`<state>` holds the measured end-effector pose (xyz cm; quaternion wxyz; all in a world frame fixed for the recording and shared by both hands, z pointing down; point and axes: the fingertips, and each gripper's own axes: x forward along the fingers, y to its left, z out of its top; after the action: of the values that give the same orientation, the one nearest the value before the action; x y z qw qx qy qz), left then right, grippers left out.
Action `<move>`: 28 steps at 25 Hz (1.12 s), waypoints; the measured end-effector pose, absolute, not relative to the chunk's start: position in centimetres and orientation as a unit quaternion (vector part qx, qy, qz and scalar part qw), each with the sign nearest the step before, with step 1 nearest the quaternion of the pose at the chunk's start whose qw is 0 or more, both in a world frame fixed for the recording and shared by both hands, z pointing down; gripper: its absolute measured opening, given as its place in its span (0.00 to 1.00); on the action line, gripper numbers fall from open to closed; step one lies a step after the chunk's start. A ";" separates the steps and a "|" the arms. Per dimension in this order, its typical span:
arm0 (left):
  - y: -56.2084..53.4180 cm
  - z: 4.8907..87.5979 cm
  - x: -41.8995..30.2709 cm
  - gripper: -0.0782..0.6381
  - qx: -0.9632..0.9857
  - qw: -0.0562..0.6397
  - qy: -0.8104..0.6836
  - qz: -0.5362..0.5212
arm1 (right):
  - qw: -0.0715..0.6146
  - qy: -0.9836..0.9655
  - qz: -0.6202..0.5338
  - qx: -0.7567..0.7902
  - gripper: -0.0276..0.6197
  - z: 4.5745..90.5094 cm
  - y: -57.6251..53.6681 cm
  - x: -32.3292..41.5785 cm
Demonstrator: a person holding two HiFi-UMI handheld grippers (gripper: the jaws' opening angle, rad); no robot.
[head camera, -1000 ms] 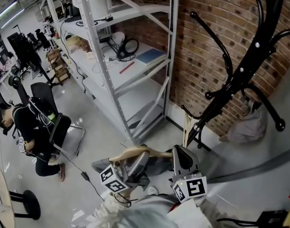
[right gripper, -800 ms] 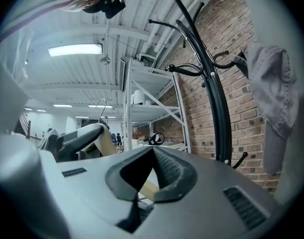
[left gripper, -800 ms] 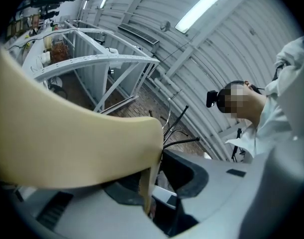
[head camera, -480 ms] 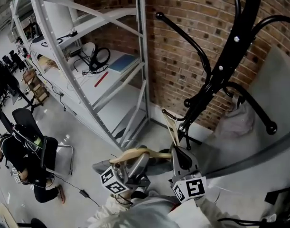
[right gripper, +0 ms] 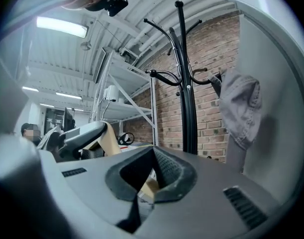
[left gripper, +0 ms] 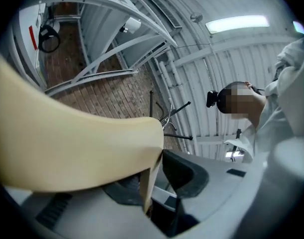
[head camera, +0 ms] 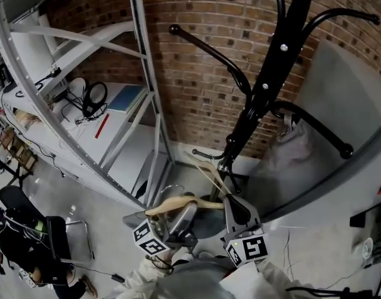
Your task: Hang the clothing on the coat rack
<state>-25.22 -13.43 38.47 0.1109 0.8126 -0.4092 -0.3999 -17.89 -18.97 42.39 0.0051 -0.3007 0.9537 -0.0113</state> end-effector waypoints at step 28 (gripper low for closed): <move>-11.8 38.3 -20.8 0.27 0.879 0.180 -0.260 -0.357 | 0.006 0.874 -0.030 -0.484 0.08 43.2 -12.0 -10.7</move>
<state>-20.84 -11.75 38.31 0.1804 0.8790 -0.2597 -0.3570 -10.66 -11.96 43.19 0.0055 -0.4842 0.8744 -0.0302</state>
